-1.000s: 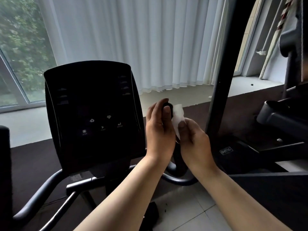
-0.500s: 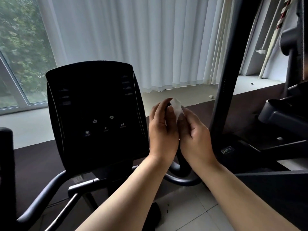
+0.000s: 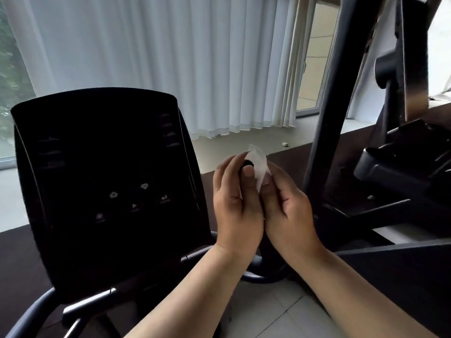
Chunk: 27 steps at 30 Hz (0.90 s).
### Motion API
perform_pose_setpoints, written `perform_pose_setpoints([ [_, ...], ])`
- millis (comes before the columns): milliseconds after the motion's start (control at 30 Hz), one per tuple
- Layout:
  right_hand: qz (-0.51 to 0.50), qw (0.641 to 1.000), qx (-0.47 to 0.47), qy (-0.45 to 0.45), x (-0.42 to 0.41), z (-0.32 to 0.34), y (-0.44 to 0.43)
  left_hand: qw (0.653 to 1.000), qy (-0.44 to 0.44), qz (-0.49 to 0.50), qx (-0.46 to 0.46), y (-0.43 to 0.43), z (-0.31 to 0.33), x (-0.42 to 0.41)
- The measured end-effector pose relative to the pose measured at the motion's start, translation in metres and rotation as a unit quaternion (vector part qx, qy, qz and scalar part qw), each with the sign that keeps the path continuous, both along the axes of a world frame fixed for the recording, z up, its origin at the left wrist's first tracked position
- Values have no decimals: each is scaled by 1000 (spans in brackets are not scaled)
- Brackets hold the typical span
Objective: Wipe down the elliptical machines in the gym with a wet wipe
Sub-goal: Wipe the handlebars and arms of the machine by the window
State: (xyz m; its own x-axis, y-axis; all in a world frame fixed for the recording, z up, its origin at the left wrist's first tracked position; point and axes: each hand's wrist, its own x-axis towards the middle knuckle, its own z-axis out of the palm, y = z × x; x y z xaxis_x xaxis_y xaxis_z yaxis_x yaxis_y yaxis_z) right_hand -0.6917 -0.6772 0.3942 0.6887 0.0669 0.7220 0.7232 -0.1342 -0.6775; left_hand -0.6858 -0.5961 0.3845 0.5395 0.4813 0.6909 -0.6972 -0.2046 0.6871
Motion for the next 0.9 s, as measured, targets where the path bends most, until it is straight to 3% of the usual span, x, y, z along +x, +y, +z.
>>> perform_pose_setpoints([
  [133, 30, 999, -7, 40, 3, 2, -13, 999, -31, -18, -5, -3, 0, 7],
  [233, 47, 999, 6, 12, 1, 15, -6, 998, -33, -39, -25, -6, 0, 10],
  [333, 32, 999, -1, -29, 0, 12, 1, 996, -43, -76, -19, -3, -4, 11],
  [433, 13, 1000, 10, 2, 0, 4, -2, 991, -54, -118, -18, 0, -5, 9],
  [633, 0, 998, 39, 40, -2, 19, 6, 991, -59, -120, -23, -1, -4, 10],
  [900, -55, 998, 0, -13, -9, 8, 3, 988, -70, -140, -3, -2, -8, 9],
])
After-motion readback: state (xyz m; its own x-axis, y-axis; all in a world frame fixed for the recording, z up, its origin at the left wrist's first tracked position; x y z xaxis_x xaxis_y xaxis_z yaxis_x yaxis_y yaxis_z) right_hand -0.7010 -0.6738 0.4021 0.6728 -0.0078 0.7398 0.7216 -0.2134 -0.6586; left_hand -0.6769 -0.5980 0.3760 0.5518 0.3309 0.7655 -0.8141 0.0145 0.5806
